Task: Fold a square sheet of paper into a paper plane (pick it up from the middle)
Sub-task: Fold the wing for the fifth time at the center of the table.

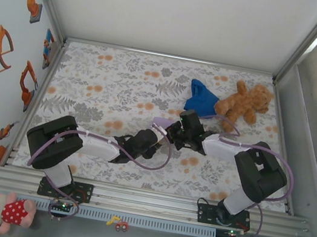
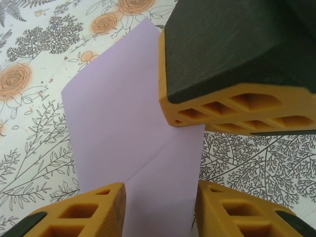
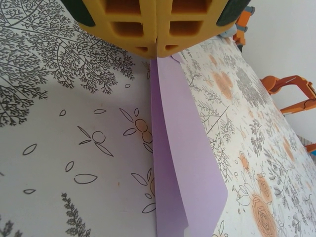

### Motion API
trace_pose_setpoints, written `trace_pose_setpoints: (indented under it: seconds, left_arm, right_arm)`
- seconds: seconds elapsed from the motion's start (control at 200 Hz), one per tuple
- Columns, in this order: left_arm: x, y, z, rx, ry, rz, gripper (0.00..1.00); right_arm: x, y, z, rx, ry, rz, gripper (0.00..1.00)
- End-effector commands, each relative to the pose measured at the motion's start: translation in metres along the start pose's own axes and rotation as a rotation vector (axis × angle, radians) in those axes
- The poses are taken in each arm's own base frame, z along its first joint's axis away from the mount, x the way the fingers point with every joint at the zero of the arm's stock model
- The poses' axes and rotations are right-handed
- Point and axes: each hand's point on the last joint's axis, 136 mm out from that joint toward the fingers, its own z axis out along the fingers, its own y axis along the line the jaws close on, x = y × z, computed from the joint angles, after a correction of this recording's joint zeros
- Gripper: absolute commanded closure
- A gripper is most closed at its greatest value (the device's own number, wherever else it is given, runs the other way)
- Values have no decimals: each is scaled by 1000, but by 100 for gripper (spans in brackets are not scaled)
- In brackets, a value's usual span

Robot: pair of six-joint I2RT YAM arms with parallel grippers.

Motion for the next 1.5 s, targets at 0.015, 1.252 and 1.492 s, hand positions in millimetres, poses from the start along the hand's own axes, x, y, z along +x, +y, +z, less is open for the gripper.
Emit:
trace_pose_setpoints:
  seconds: [0.015, 1.252, 1.492]
  left_arm:
    - [8, -5, 1, 18, 19, 27, 64]
    - [4, -13, -2, 326, 52, -419, 98]
    - [-3, -14, -5, 386, 70, -579, 100]
  right_arm:
    - [-2, 11, -6, -12, -7, -20, 100]
    - [-57, 6, -69, 89, -244, -406, 50]
    - [-53, 10, -64, 37, -227, -557, 43]
